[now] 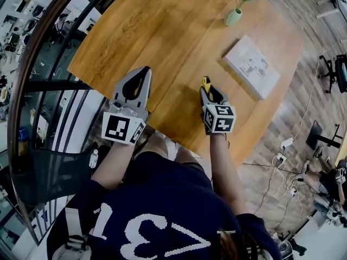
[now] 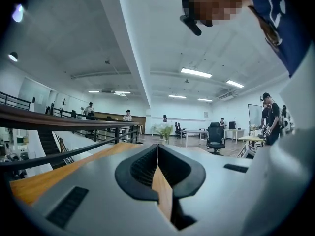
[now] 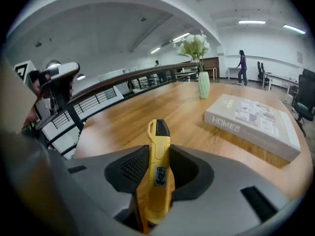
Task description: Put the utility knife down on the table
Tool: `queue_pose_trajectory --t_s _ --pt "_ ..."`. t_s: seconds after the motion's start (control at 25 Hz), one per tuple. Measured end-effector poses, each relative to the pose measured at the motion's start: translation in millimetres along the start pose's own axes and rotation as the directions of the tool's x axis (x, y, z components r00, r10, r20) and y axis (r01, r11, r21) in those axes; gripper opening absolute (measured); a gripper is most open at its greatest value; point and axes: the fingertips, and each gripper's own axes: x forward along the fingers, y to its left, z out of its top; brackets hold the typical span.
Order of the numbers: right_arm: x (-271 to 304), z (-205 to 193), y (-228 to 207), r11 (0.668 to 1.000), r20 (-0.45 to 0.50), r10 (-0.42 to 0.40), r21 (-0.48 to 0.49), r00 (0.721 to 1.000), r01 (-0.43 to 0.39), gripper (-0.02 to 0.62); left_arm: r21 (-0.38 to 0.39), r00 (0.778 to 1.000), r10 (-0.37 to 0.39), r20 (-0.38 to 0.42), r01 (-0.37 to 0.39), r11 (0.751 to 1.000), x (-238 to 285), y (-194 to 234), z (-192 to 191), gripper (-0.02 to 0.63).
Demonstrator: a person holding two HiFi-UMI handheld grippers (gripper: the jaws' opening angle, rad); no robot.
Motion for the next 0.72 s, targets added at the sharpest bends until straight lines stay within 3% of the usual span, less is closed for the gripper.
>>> queue_pose_trajectory --t_s 0.2,0.36,0.44,0.56,0.64,0.72 --pt "21.7 -35.4 -4.9 0.999 -0.122 -0.025 -0.035 0.992 0.021 0.144 -0.019 0.999 -0.012 -0.03 0.012 1.0 7.8 1.3 -19.5 0.015" --pt "24.8 -39.3 -4.0 0.999 -0.132 -0.027 -0.05 0.991 0.021 0.147 -0.024 1.0 -0.011 -0.028 0.01 1.0 10.4 1.6 -19.8 0.015" --pt "18.7 -26.9 -2.4 0.999 -0.089 -0.019 -0.039 0.996 0.016 0.154 -0.021 1.0 -0.009 -0.022 0.009 1.0 10.3 2.3 -15.5 0.015" --pt "-4.3 14.0 1.0 0.999 0.043 -0.016 -0.034 0.999 0.017 0.065 -0.011 1.0 -0.003 -0.001 0.003 1.0 9.1 5.1 -0.6 0.015" --pt "-26.9 49.0 2.7 1.0 0.158 0.003 -0.019 0.988 0.0 0.039 0.009 1.0 -0.004 0.022 0.003 1.0 8.8 1.3 12.4 0.015" --pt "-57.4 88.0 4.5 1.0 0.285 0.028 -0.015 0.958 -0.025 0.032 0.041 0.998 -0.018 0.053 0.016 0.999 10.0 -11.3 27.0 0.015"
